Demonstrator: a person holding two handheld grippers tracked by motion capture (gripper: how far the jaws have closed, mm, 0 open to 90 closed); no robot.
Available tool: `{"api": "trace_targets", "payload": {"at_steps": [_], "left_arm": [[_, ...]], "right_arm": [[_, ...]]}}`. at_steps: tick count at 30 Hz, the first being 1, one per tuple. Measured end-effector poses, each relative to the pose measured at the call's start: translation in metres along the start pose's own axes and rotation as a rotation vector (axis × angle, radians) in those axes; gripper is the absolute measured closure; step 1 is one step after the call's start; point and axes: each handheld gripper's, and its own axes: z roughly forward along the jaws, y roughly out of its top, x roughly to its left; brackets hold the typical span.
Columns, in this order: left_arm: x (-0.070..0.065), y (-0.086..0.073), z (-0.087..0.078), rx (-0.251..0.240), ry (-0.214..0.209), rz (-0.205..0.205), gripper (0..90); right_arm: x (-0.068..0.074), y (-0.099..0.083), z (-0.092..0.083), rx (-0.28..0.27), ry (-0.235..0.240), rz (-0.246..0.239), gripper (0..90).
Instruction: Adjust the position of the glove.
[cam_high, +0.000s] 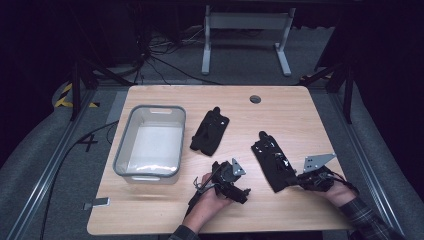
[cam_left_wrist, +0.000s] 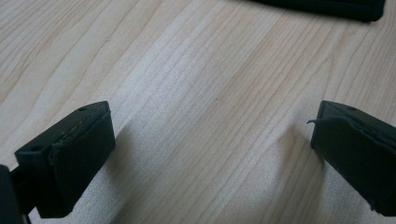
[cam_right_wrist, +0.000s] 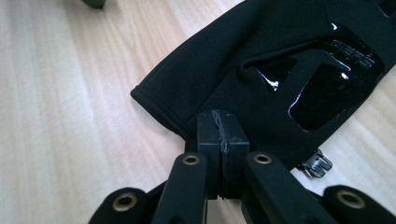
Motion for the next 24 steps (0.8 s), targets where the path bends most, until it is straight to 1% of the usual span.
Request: {"api": "trace_targets", "payload": {"at_steps": [5,6,7,11,14,15,16,20,21,24], "left_arm": [[0.000,0.000,0.000,0.000,-0.001,0.000,0.1],[0.000,0.000,0.000,0.000,-0.001,0.000,0.1],[0.000,0.000,0.000,0.000,0.000,0.000,0.1],[0.000,0.000,0.000,0.001,-0.001,0.002,0.1],[0.000,0.000,0.000,0.000,0.000,0.000,0.1],[0.000,0.000,0.000,0.000,-0.001,0.000,0.1],[0.000,0.000,0.000,0.002,0.000,0.003,0.1],[0.000,0.000,0.000,0.000,-0.001,0.000,0.1],[0.000,0.000,0.000,0.000,0.000,0.000,0.1],[0.000,0.000,0.000,0.003,-0.001,0.005,0.1]], "right_arm": [[0.010,-0.007,-0.004,-0.005,0.023,-0.002,89.9],[0.010,-0.007,-0.004,-0.005,0.023,-0.002,89.9],[0.015,-0.009,-0.006,-0.001,0.033,-0.013,89.9],[0.023,-0.011,-0.007,-0.002,0.050,-0.023,89.9],[0.027,-0.010,-0.008,-0.002,0.039,-0.039,89.7],[0.027,-0.009,-0.009,-0.009,0.038,-0.043,89.6],[0.026,-0.008,-0.010,-0.019,0.041,-0.043,89.6],[0.017,0.001,-0.014,-0.054,0.008,-0.043,89.7],[0.010,0.007,-0.014,-0.061,-0.016,-0.043,89.7],[-0.008,0.019,-0.010,-0.084,-0.050,-0.031,89.7]]}}
